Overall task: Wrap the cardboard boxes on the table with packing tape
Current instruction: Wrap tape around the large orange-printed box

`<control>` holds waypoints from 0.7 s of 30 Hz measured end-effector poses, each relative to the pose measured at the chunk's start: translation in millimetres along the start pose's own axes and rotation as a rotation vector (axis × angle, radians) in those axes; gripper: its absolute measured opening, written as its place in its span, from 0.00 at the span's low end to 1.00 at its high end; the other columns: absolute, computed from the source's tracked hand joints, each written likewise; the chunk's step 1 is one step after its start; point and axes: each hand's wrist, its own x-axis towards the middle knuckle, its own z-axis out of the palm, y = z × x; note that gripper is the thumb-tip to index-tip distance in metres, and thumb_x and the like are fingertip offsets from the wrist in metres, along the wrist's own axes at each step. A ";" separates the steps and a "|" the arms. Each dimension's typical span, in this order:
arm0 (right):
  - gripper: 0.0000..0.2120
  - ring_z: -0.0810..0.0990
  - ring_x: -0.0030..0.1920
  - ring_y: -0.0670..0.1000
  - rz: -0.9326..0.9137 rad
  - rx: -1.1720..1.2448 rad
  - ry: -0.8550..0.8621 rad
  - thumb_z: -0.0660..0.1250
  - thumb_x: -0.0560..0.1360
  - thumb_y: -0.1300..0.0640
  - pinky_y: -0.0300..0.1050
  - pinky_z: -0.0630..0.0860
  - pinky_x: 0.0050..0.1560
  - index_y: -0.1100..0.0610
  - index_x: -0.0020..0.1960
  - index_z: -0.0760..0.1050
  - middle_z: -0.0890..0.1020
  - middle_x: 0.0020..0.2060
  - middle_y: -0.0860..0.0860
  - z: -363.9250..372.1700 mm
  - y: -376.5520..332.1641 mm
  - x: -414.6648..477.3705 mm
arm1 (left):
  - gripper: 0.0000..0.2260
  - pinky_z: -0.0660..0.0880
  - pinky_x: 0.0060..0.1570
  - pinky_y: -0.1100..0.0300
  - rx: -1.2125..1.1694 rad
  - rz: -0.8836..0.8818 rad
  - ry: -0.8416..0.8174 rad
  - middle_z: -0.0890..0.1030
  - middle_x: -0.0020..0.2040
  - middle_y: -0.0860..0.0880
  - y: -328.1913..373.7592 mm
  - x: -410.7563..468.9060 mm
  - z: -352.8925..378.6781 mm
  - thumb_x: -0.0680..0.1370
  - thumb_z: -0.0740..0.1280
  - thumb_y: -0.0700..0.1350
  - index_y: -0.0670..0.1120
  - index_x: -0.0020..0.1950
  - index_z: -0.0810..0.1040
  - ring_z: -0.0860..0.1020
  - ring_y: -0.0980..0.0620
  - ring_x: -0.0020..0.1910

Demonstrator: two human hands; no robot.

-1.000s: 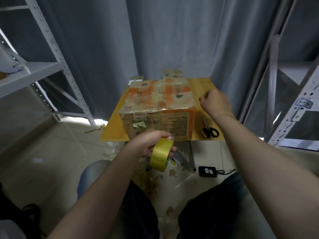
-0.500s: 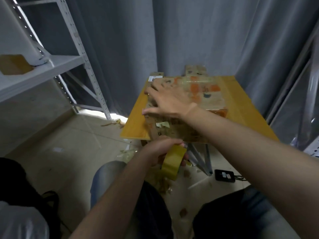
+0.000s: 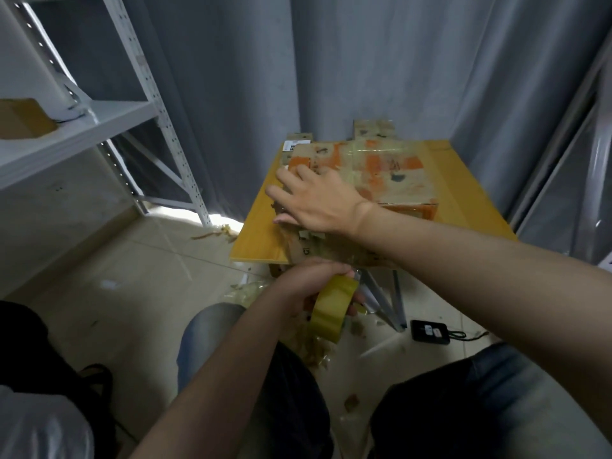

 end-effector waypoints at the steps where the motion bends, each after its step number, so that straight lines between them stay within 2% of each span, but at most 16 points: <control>1: 0.26 0.77 0.54 0.61 -0.027 -0.028 -0.014 0.51 0.86 0.37 0.55 0.78 0.42 0.56 0.71 0.65 0.72 0.67 0.60 3.3 -3.0 -2.2 | 0.08 0.79 0.53 0.45 -0.013 0.017 0.014 0.86 0.50 0.36 0.3 -3.6 -0.4 0.83 0.67 0.46 0.42 0.57 0.81 0.85 0.40 0.41; 3: 0.27 0.76 0.56 0.60 -0.021 -0.036 -0.015 0.51 0.85 0.37 0.55 0.78 0.44 0.56 0.72 0.65 0.73 0.66 0.60 6.4 -7.4 -6.1 | 0.07 0.81 0.48 0.49 -0.020 0.051 0.043 0.87 0.49 0.37 1.9 -11.5 -1.5 0.82 0.68 0.45 0.43 0.56 0.82 0.85 0.41 0.40; 5: 0.30 0.76 0.57 0.59 0.066 0.085 0.050 0.53 0.83 0.34 0.54 0.77 0.48 0.57 0.70 0.69 0.75 0.64 0.59 3.0 -7.9 -6.0 | 0.07 0.83 0.42 0.53 -0.040 0.084 0.071 0.87 0.48 0.37 4.8 -21.2 -3.1 0.82 0.68 0.45 0.44 0.57 0.81 0.86 0.42 0.38; 8: 0.24 0.76 0.59 0.55 0.332 0.615 0.058 0.57 0.84 0.38 0.52 0.73 0.54 0.56 0.68 0.70 0.76 0.60 0.54 -12.2 -3.4 -3.6 | 0.09 0.83 0.39 0.53 -0.072 0.142 0.103 0.87 0.48 0.37 12.7 -36.6 -4.8 0.83 0.68 0.45 0.43 0.61 0.80 0.86 0.41 0.38; 10: 0.18 0.78 0.54 0.53 0.509 0.966 0.043 0.60 0.85 0.42 0.51 0.73 0.53 0.56 0.64 0.72 0.79 0.56 0.52 -24.3 3.7 -4.1 | 0.09 0.83 0.40 0.52 -0.066 0.196 0.125 0.87 0.48 0.38 19.3 -46.0 -5.8 0.83 0.68 0.45 0.44 0.62 0.79 0.87 0.42 0.38; 11: 0.16 0.79 0.51 0.53 0.564 1.064 0.043 0.62 0.85 0.44 0.50 0.74 0.52 0.57 0.62 0.73 0.80 0.53 0.52 -29.4 7.3 -5.9 | 0.09 0.83 0.41 0.53 -0.072 0.228 0.136 0.88 0.49 0.38 22.5 -50.0 -6.5 0.83 0.68 0.45 0.45 0.62 0.79 0.87 0.42 0.39; 13: 0.14 0.79 0.46 0.48 0.598 1.169 0.053 0.64 0.84 0.48 0.45 0.73 0.49 0.59 0.58 0.78 0.82 0.47 0.49 -38.6 15.5 -14.5 | 0.10 0.83 0.42 0.53 -0.091 0.296 0.145 0.88 0.50 0.40 29.1 -57.4 -6.6 0.83 0.67 0.44 0.46 0.64 0.78 0.88 0.41 0.44; 15: 0.15 0.78 0.40 0.41 0.594 1.246 0.031 0.66 0.83 0.46 0.37 0.72 0.43 0.58 0.54 0.82 0.82 0.40 0.42 -51.6 25.4 -27.9 | 0.12 0.85 0.42 0.54 -0.096 0.368 0.143 0.88 0.52 0.41 36.1 -63.4 -5.6 0.82 0.68 0.42 0.47 0.66 0.77 0.88 0.40 0.48; 17: 0.15 0.80 0.39 0.40 0.582 1.310 -0.033 0.68 0.81 0.44 0.33 0.74 0.40 0.55 0.54 0.85 0.84 0.40 0.43 -65.1 35.4 -40.8 | 0.15 0.85 0.42 0.54 -0.115 0.444 0.136 0.88 0.54 0.43 45.0 -66.7 -3.0 0.81 0.70 0.39 0.46 0.67 0.76 0.88 0.41 0.50; 19: 0.13 0.82 0.41 0.45 0.560 1.294 -0.093 0.72 0.79 0.44 0.37 0.76 0.41 0.53 0.52 0.86 0.86 0.44 0.51 -73.4 43.3 -50.9 | 0.18 0.85 0.47 0.50 -0.143 0.518 0.149 0.88 0.54 0.43 55.7 -67.1 0.7 0.80 0.71 0.37 0.47 0.68 0.76 0.88 0.41 0.49; 21: 0.11 0.80 0.38 0.49 0.558 1.282 -0.093 0.74 0.77 0.46 0.45 0.75 0.41 0.53 0.50 0.87 0.86 0.42 0.57 -78.6 48.2 -56.5 | 0.19 0.81 0.56 0.45 -0.167 0.566 0.179 0.88 0.53 0.43 66.7 -67.2 5.7 0.79 0.72 0.37 0.49 0.68 0.77 0.88 0.41 0.47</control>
